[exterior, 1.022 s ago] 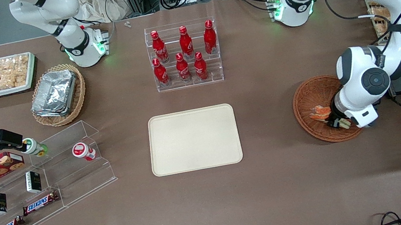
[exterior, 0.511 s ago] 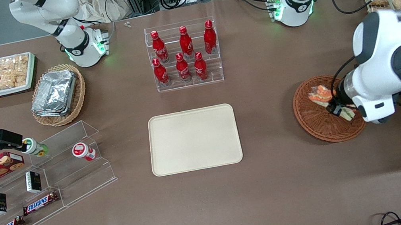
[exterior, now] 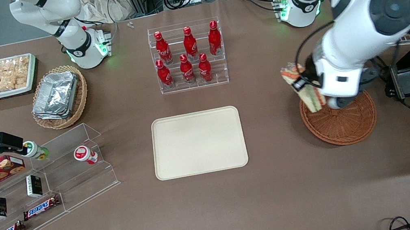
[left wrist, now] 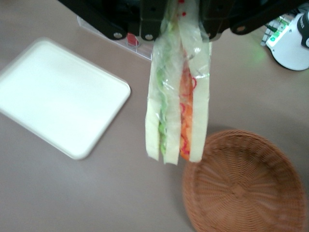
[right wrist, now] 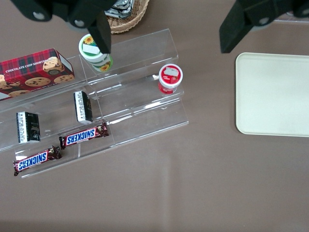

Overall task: Place sandwich from basket to tray
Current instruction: 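Lift the sandwich and carry it over the cream tray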

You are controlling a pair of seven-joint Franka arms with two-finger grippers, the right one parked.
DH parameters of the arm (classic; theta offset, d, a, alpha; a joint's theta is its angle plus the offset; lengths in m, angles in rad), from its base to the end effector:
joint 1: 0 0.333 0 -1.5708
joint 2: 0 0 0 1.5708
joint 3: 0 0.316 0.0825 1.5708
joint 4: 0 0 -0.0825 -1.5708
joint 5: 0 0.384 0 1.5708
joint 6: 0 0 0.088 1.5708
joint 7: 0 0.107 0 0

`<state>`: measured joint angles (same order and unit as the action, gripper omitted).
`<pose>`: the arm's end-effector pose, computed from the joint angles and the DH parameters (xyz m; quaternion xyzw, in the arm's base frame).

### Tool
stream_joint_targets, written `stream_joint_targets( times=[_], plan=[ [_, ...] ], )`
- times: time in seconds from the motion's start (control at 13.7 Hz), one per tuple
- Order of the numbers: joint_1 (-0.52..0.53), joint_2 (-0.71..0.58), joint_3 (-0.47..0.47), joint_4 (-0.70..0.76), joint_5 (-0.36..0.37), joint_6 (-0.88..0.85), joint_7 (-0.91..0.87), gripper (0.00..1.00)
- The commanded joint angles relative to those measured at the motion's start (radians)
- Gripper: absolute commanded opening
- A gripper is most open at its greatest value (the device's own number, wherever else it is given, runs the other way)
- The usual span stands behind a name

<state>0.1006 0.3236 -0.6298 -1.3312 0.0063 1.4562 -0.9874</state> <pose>0.5652 -0.2600 0.5667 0.9661 0.2315 -0.1126 0.0195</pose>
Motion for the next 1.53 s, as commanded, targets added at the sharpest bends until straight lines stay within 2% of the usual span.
stream_joint_targets(
  times=[0.0, 0.07, 0.22, 0.36, 0.44, 0.58, 0.66, 0.88, 1.46],
  plan=[
    [-0.050, 0.092, -0.067, 0.050, 0.000, 0.036, 0.030, 0.00],
    [-0.097, 0.110, -0.065, 0.046, 0.010, 0.088, 0.030, 0.00],
    [-0.183, 0.178, -0.062, 0.043, 0.087, 0.174, 0.027, 0.00],
    [-0.261, 0.256, -0.059, 0.043, 0.130, 0.274, -0.032, 0.00],
    [-0.280, 0.297, -0.059, 0.041, 0.161, 0.311, -0.072, 0.00],
    [-0.309, 0.379, -0.059, 0.036, 0.281, 0.328, -0.083, 0.00],
    [-0.311, 0.412, -0.059, 0.036, 0.302, 0.335, -0.074, 0.00],
    [-0.308, 0.491, -0.042, 0.036, 0.320, 0.466, -0.071, 0.00],
    [-0.314, 0.525, -0.008, -0.049, 0.345, 0.556, -0.085, 0.00]
  ],
)
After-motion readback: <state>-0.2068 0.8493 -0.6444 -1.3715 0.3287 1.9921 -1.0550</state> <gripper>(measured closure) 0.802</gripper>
